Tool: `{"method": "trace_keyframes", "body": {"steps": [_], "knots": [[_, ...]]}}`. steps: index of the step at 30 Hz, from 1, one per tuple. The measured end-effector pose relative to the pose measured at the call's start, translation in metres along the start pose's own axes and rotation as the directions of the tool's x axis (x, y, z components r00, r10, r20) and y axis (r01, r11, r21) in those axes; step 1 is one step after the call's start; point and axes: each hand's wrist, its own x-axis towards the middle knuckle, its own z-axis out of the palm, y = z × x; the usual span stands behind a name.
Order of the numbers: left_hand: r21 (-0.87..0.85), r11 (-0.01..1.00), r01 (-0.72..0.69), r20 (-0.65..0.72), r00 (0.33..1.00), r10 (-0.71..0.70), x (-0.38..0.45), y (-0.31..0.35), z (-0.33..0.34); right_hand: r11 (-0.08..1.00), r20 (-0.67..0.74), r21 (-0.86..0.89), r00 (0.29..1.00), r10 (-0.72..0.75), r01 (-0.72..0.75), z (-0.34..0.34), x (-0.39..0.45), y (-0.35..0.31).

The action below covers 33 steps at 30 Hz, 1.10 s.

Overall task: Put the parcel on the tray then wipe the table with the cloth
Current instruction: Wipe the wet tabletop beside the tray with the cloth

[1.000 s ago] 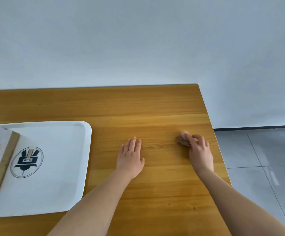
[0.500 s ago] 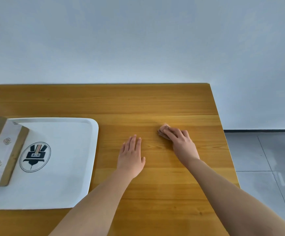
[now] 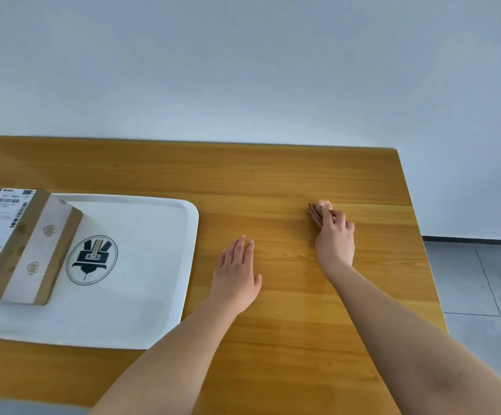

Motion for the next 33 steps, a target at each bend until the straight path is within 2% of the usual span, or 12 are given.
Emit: {"method": "trace_keyframes", "body": {"steps": [2, 5, 9, 11, 14, 17, 19, 21, 23, 26, 29, 33], "knots": [[0.006, 1.0, 0.013, -0.006, 1.0, -0.013, -0.005, -0.009, 0.001, 0.987, 0.046, -0.013, 0.986, -0.161, 0.162, 0.005, -0.008, -0.022], [0.01, 1.0, 0.03, -0.021, 0.999, -0.029, -0.008, -0.016, 0.0, 0.909, 0.097, -0.015, 0.905, -0.413, 0.416, 0.014, -0.029, -0.036], [0.012, 0.999, 0.036, -0.028, 0.999, -0.036, -0.01, -0.019, -0.001, 0.803, 0.168, -0.059, 0.799, -0.578, 0.593, 0.015, -0.047, -0.015], [0.007, 0.999, 0.033, -0.028, 0.999, -0.033, -0.011, -0.02, -0.001, 0.769, 0.172, -0.118, 0.776, -0.607, 0.628, 0.009, -0.047, 0.002], [0.002, 0.999, 0.04, -0.029, 0.999, -0.04, -0.015, -0.025, -0.001, 0.858, 0.082, -0.125, 0.867, -0.491, 0.498, 0.005, -0.044, 0.016], [-0.011, 0.999, 0.052, -0.044, 0.998, -0.053, -0.02, -0.036, -0.001, 0.968, 0.008, -0.057, 0.97, -0.244, 0.244, 0.012, -0.041, -0.005], [-0.023, 0.998, 0.061, -0.068, 0.996, -0.062, -0.022, -0.041, -0.003, 0.995, -0.02, -0.021, 0.995, -0.1, 0.099, 0.018, -0.038, -0.024], [-0.03, 0.997, 0.076, -0.086, 0.993, -0.078, -0.025, -0.049, -0.004, 0.998, -0.01, 0.021, 0.998, -0.063, 0.063, 0.027, -0.036, -0.048], [-0.031, 0.997, 0.076, -0.096, 0.992, -0.079, -0.027, -0.053, -0.004, 0.993, 0.039, 0.029, 0.993, -0.113, 0.112, 0.032, -0.036, -0.068], [-0.032, 0.996, 0.086, -0.104, 0.991, -0.089, -0.029, -0.058, -0.004, 0.948, 0.126, 0.038, 0.94, -0.318, 0.316, 0.035, -0.049, -0.091], [-0.023, 0.995, 0.094, -0.097, 0.991, -0.096, -0.029, -0.058, -0.006, 0.84, 0.178, 0.068, 0.822, -0.54, 0.538, 0.038, -0.067, -0.093], [-0.011, 0.997, 0.074, -0.096, 0.993, -0.074, -0.028, -0.053, -0.009, 0.714, 0.283, 0.006, 0.684, -0.673, 0.7, 0.028, -0.077, -0.061]]}}
